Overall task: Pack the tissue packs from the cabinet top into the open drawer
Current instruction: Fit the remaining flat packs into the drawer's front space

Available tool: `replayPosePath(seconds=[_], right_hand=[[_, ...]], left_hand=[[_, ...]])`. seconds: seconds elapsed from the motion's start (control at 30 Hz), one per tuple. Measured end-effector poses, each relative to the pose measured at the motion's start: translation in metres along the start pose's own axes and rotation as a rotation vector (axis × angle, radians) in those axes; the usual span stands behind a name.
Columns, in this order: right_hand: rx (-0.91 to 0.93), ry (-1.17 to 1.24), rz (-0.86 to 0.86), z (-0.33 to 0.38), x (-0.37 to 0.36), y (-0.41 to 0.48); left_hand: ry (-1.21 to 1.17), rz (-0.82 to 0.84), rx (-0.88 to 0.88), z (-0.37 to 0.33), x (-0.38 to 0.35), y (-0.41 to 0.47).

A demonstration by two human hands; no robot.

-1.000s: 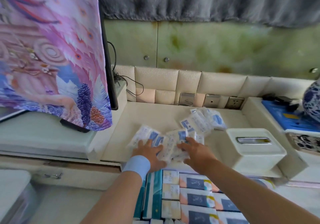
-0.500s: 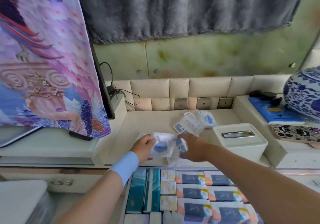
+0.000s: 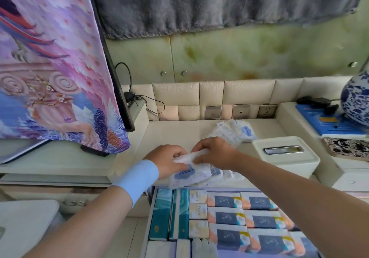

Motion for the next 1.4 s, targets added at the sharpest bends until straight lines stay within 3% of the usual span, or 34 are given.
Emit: replayPosePath(seconds=[0.1,0.2,0.3,0.6,0.7,0.8,0.97,1.1,1.2,1.3,1.4], right_hand=[[-0.084,-0.042,-0.075,-0.018,-0.003,0.011],[-0.269,-0.387,-0.085,-0.054,-0.005,0.017],[-0.317,-0.621,-0.104,-0.073,-0.017,0.016],[-0.411,-0.354,-0.163,-0.073,-0.034,0.008],[-0.270,-0.317,-0.325,-0.048,-0.023,-0.016],[0.088,-0.483,-0.506,-0.023,-0.016,-0.044],[0.430,-0.533,-0.665,-0.002,-0.012,-0.092],[0.501,-0.462,-0.613,-0.008,-0.013,-0.127],[0.578,-0.373,-0.457,-0.016,-0.016,-0.149],[0.452,-0.162,-0.327,-0.025,-0.010,-0.169],[0.069,-0.023,-0.335,-0.045,-0.003,-0.183]], left_hand=[[0.169,0.012,0.037,0.008,0.001,0.006],[0.267,0.029,0.100,0.025,0.011,0.010],[0.292,0.036,0.171,0.041,0.017,0.010],[0.191,0.132,0.211,0.043,-0.006,-0.009],[0.134,0.093,0.185,0.030,-0.010,-0.013],[0.005,0.013,0.217,0.017,-0.009,-0.019],[-0.476,-0.068,0.287,-0.009,-0.024,-0.038],[-0.975,-0.009,0.470,-0.032,-0.052,-0.061],[-0.914,-0.020,0.484,-0.043,-0.066,-0.075],[-0.789,-0.004,0.427,-0.046,-0.073,-0.084],[-0.708,0.117,0.353,-0.049,-0.082,-0.091]])
Point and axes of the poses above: each hand's wrist, its own y-axis towards the middle knuckle, its own x-axis out of the back of the hand, z = x × y, the point moved 6 cm from there along y, towards the middle knuckle, and after that the axes turned 6 degrees about -z, right-handed, at the moved point
